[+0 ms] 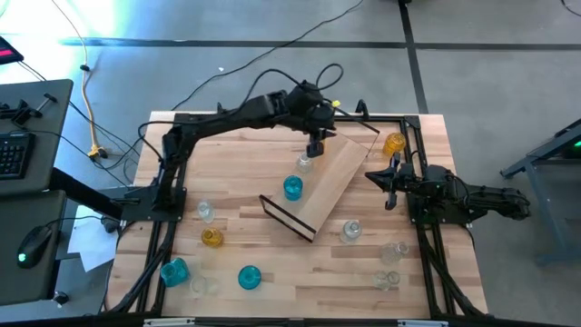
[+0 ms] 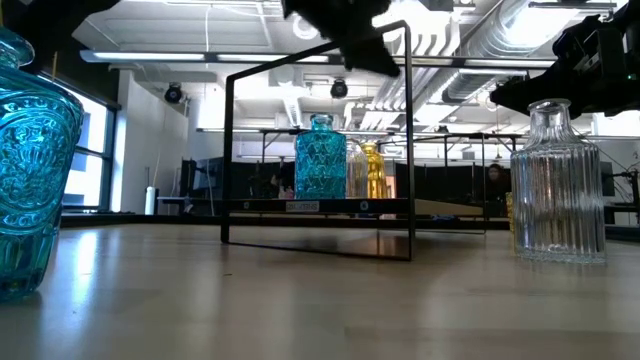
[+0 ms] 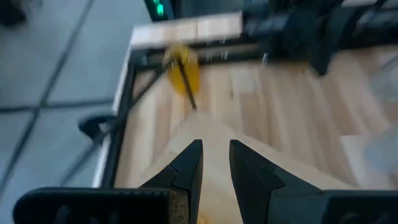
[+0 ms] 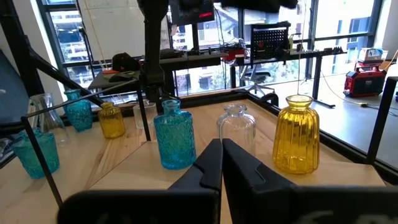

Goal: Sort vases onto shelf
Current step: Put the top yellow vase on the shelf and align with the other yellow vase

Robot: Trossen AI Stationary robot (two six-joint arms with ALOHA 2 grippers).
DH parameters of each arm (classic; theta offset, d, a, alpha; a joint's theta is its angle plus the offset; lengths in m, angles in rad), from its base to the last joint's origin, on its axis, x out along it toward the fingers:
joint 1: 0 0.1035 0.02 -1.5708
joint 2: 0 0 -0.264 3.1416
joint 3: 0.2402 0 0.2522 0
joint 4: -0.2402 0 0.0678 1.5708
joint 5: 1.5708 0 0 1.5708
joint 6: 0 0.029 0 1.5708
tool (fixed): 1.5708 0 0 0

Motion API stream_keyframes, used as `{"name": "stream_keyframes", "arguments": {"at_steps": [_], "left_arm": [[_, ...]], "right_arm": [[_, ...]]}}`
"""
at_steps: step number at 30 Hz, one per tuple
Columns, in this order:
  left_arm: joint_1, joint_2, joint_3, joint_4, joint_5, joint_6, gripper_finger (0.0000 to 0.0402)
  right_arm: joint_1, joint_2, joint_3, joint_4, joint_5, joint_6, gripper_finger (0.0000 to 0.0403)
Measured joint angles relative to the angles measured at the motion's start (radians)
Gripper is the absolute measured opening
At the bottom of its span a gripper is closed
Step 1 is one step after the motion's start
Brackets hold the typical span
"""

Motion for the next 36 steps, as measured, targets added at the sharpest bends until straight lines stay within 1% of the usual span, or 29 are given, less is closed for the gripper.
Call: {"name": "stream_keyframes", "arguments": {"at_steps": [6, 11, 14, 23, 28, 30, 33, 36], "left_arm": [[-0.04, -0.126, 0.005, -0.033, 0.002, -0.01, 0.0072], [-0.06, -0.248, 0.005, -0.199, -0.035, -0.041, 0.0072], [-0.077, -0.315, 0.005, -0.282, -0.108, -0.073, 0.0072], [-0.132, -0.522, 0.005, -0.459, -0.389, -0.179, 0.0072], [-0.151, -0.624, 0.005, -0.576, -0.519, -0.253, 0.0071], [-0.159, -0.658, 0.005, -0.621, -0.557, -0.29, 0.0071], [-0.175, -0.699, 0.005, -0.716, -0.619, -0.352, 0.0071], [-0.206, -0.739, -0.023, -0.794, -0.693, -0.425, 0.0071]], "right_arm": [[0.0, 0.0, 0.0, 0.0, 0.0, 0.0, 0.0], [0.0, 0.0, 0.0, 0.0, 0.0, 0.0, 0.0], [0.0, 0.0, 0.0, 0.0, 0.0, 0.0, 0.0], [0.0, -0.001, 0.0, 0.006, 0.003, -0.006, 0.0], [0.0, -0.001, -0.001, 0.016, -0.005, 0.096, 0.0], [0.0, -0.001, -0.002, 0.026, 0.0, 0.105, 0.0], [0.0, 0.0, -0.002, 0.112, 0.011, 0.099, 0.0], [0.0, -0.001, -0.002, 0.275, 0.009, 0.06, 0.0]]}}
